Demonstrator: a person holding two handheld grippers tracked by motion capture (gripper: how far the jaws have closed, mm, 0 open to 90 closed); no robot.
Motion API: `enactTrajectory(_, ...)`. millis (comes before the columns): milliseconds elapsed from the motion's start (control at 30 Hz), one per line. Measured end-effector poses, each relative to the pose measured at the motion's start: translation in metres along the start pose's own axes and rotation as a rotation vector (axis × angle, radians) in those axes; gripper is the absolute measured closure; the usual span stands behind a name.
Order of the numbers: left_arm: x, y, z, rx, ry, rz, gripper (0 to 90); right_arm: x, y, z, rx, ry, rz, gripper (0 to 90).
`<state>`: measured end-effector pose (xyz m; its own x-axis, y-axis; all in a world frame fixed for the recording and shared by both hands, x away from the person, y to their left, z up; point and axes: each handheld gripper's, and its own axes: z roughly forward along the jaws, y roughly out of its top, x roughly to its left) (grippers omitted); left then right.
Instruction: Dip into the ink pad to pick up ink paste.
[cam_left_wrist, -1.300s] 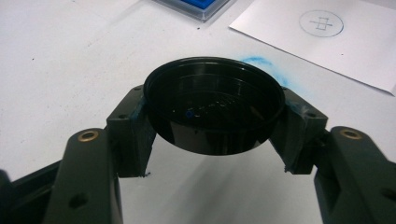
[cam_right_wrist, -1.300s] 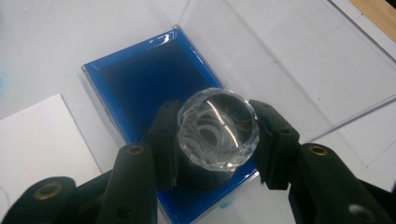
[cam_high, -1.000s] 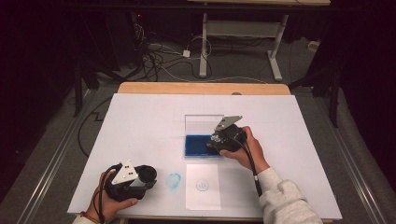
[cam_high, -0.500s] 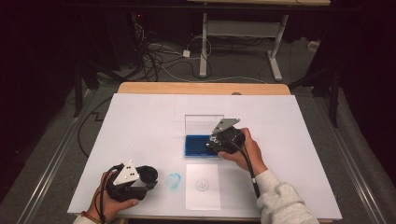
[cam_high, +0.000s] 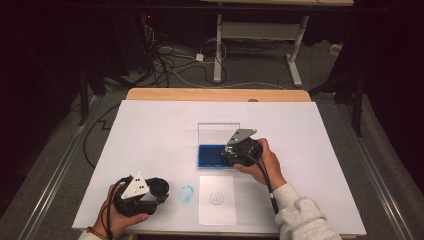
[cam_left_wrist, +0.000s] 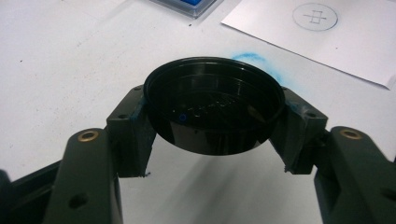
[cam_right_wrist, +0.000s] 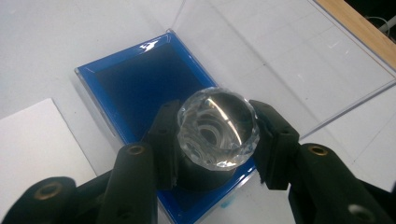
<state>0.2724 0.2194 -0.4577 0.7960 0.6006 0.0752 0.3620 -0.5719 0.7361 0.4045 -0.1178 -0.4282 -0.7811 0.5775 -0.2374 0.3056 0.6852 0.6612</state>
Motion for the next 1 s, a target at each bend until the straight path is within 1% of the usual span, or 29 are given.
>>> enactTrajectory(67,0.001,0.0,0.0,-0.001,0.001,-0.002,36.9,-0.001,0.0,0.0,-0.008,0.002,0.009,57.4)
enactTrajectory(167,0.001,0.0,0.0,-0.003,0.004,-0.004,36.9,-0.005,-0.001,-0.002,-0.022,0.023,0.032,57.4)
enactTrajectory(233,0.001,0.0,0.0,-0.004,0.005,-0.004,36.9,-0.008,-0.002,-0.006,-0.057,0.038,0.063,57.4)
enactTrajectory(333,0.002,0.0,-0.001,-0.005,0.006,-0.004,36.9,-0.01,0.0,-0.014,-0.095,0.036,0.08,57.4)
enactTrajectory(367,0.002,0.0,-0.001,-0.005,0.007,-0.004,37.0,-0.011,0.001,-0.016,-0.105,0.043,0.087,57.4)
enactTrajectory(400,0.002,0.0,-0.001,-0.006,0.008,-0.006,36.9,-0.012,0.002,-0.019,-0.115,0.045,0.084,57.4)
enactTrajectory(433,0.002,0.0,-0.001,-0.008,0.01,-0.009,36.9,-0.012,0.002,-0.022,-0.127,0.041,0.089,57.4)
enactTrajectory(500,0.002,0.0,-0.001,-0.011,0.01,-0.011,36.9,-0.014,0.004,-0.028,-0.147,0.05,0.1,57.4)
enactTrajectory(667,0.004,0.0,-0.001,-0.006,0.016,-0.014,36.9,-0.019,0.006,-0.044,-0.191,0.05,0.108,57.4)
enactTrajectory(700,0.004,0.0,-0.001,-0.006,0.014,-0.015,36.9,-0.02,0.006,-0.046,-0.195,0.054,0.106,57.4)
enactTrajectory(867,0.005,-0.001,0.0,-0.002,0.007,-0.013,36.9,-0.021,0.009,-0.058,-0.226,0.041,0.109,57.4)
enactTrajectory(967,0.005,-0.001,-0.001,-0.003,0.007,-0.013,36.9,-0.022,0.009,-0.063,-0.246,0.043,0.118,57.4)
enactTrajectory(1000,0.005,-0.001,-0.001,-0.003,0.006,-0.012,36.9,-0.021,0.01,-0.064,-0.246,0.044,0.113,57.4)
